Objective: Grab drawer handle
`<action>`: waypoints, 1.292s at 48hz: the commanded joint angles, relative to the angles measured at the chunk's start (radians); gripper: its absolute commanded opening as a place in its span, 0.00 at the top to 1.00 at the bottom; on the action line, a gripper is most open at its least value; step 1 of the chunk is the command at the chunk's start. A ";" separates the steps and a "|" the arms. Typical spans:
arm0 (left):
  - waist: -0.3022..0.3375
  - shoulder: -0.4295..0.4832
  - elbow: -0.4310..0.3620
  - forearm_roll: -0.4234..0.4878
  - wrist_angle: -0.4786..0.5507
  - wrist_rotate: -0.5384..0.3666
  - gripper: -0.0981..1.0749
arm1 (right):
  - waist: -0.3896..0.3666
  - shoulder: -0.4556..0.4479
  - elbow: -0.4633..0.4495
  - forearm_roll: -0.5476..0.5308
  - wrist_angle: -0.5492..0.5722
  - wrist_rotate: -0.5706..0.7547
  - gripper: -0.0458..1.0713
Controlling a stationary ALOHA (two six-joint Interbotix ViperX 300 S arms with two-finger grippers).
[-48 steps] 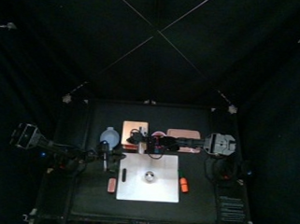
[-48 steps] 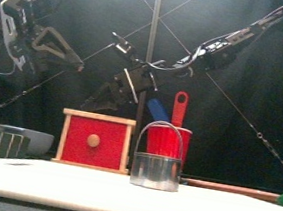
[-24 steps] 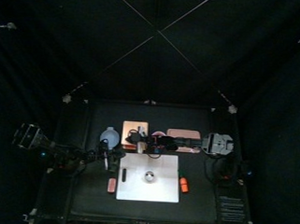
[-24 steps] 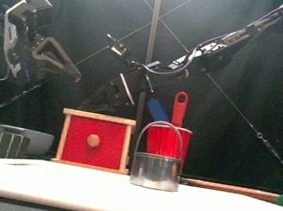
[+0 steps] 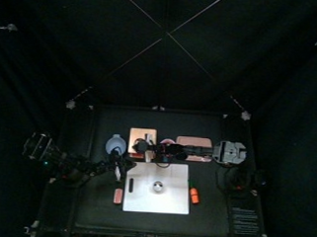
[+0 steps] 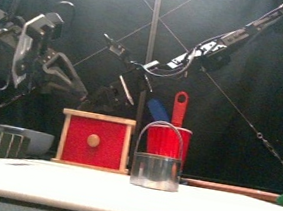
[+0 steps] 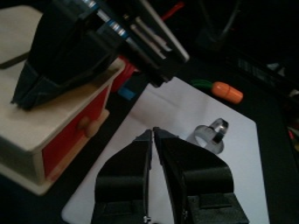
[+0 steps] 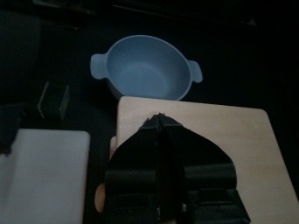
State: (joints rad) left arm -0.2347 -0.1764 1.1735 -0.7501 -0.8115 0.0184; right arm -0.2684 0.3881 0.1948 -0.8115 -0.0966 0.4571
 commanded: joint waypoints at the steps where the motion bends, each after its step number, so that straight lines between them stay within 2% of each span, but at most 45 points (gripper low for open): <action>1: -0.002 0.035 -0.040 -0.051 -0.011 -0.017 0.46 | -0.017 0.009 0.008 -0.006 0.031 0.000 0.71; 8: -0.002 0.097 -0.087 -0.117 -0.011 -0.091 0.43 | -0.017 0.011 0.006 -0.011 0.031 -0.002 0.71; 16: -0.002 0.126 -0.112 -0.144 -0.011 -0.178 0.31 | -0.012 0.009 0.005 -0.011 0.031 -0.002 0.71; 23: -0.002 0.129 -0.121 -0.232 -0.011 -0.307 0.22 | -0.011 0.011 0.003 -0.012 0.031 -0.002 0.71; 30: 0.006 0.156 -0.120 -0.307 -0.011 -0.399 0.19 | -0.011 0.011 0.003 -0.011 0.031 -0.002 0.71; 38: 0.015 0.199 -0.141 -0.325 -0.011 -0.443 0.19 | -0.009 0.014 -0.002 -0.011 0.031 0.000 0.71; 43: 0.048 0.219 -0.158 -0.325 -0.012 -0.462 0.19 | -0.008 0.014 -0.002 -0.011 0.031 0.000 0.71; 55: 0.123 0.250 -0.175 -0.324 -0.011 -0.465 0.20 | -0.006 0.014 -0.002 -0.008 0.031 0.000 0.71; 62: 0.138 0.268 -0.187 -0.301 -0.011 -0.463 0.20 | -0.006 0.014 -0.002 -0.008 0.031 0.000 0.71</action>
State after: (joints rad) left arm -0.1043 0.0890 1.0078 -1.0646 -0.8130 -0.4464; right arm -0.2669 0.3912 0.1887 -0.8207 -0.0890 0.4587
